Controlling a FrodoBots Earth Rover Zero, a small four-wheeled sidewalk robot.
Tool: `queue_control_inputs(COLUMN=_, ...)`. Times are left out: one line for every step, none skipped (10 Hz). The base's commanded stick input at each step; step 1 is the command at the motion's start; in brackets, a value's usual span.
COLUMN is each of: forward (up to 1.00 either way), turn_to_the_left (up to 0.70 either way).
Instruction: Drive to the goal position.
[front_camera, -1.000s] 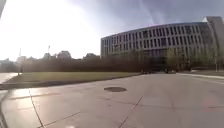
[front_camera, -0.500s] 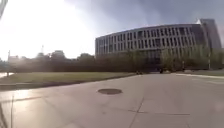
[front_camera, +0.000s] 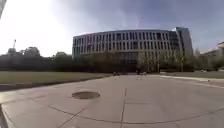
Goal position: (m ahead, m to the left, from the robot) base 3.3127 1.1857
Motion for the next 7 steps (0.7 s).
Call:
queue_control_inputs(forward=0.7, turn_to_the_left=-0.21)
queue_control_inputs(forward=0.7, turn_to_the_left=0.0)
queue_control_inputs(forward=0.7, turn_to_the_left=0.0)
queue_control_inputs(forward=0.7, turn_to_the_left=0.0)
queue_control_inputs(forward=0.7, turn_to_the_left=0.0)
queue_control_inputs(forward=0.7, turn_to_the_left=0.0)
queue_control_inputs(forward=0.7, turn_to_the_left=0.0)
